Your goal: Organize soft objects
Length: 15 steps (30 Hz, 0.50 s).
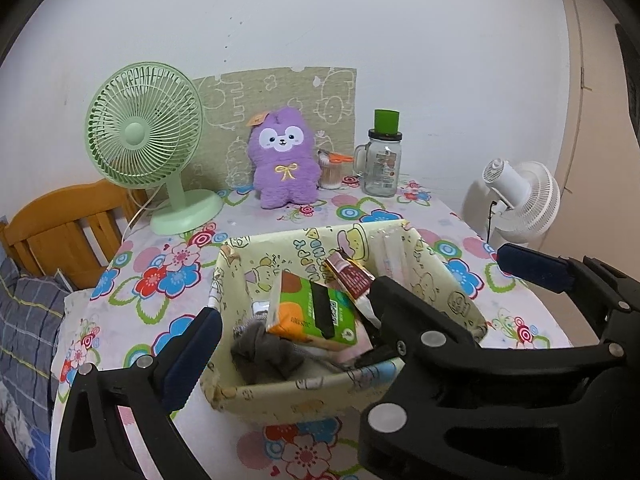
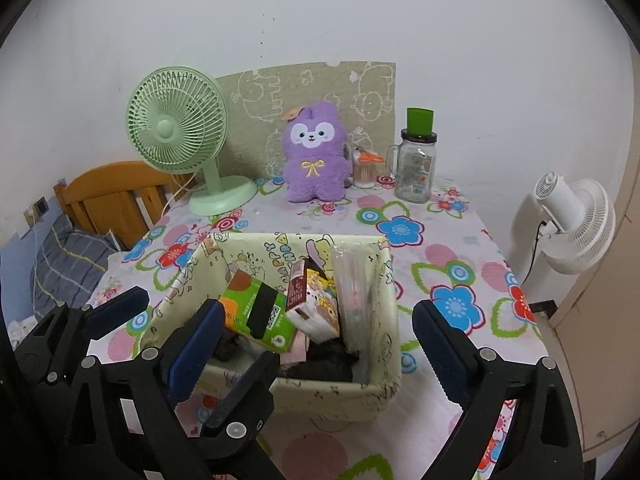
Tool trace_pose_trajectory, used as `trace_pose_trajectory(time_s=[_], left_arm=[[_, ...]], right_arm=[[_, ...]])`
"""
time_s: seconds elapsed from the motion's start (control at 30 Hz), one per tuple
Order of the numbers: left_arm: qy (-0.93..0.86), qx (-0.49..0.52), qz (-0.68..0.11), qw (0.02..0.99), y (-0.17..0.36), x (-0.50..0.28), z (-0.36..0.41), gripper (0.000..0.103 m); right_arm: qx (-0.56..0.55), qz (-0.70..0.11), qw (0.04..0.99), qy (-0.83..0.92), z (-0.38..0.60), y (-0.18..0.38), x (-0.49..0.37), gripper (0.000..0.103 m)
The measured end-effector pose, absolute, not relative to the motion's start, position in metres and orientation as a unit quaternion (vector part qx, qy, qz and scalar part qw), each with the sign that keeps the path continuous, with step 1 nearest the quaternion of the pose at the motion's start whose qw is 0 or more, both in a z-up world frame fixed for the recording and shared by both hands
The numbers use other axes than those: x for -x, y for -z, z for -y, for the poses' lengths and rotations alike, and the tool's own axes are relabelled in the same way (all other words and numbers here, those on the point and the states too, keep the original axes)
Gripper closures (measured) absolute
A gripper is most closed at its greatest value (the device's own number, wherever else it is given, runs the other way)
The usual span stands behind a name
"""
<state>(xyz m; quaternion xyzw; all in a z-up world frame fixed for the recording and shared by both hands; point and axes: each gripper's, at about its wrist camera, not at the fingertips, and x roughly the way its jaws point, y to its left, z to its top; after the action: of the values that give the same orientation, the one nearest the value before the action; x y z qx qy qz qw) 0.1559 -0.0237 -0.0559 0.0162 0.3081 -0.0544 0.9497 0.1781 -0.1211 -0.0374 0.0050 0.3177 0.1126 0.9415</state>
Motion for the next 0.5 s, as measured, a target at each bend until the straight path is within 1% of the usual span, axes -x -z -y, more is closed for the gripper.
trace_pose_trajectory(time_s=[0.5], left_arm=[[0.05, -0.016, -0.313, 0.948, 0.067, -0.129, 0.031, 0.0]], right_arm=[[-0.023, -0.32, 0.942, -0.104, 0.141, 0.052, -0.147, 0.005]])
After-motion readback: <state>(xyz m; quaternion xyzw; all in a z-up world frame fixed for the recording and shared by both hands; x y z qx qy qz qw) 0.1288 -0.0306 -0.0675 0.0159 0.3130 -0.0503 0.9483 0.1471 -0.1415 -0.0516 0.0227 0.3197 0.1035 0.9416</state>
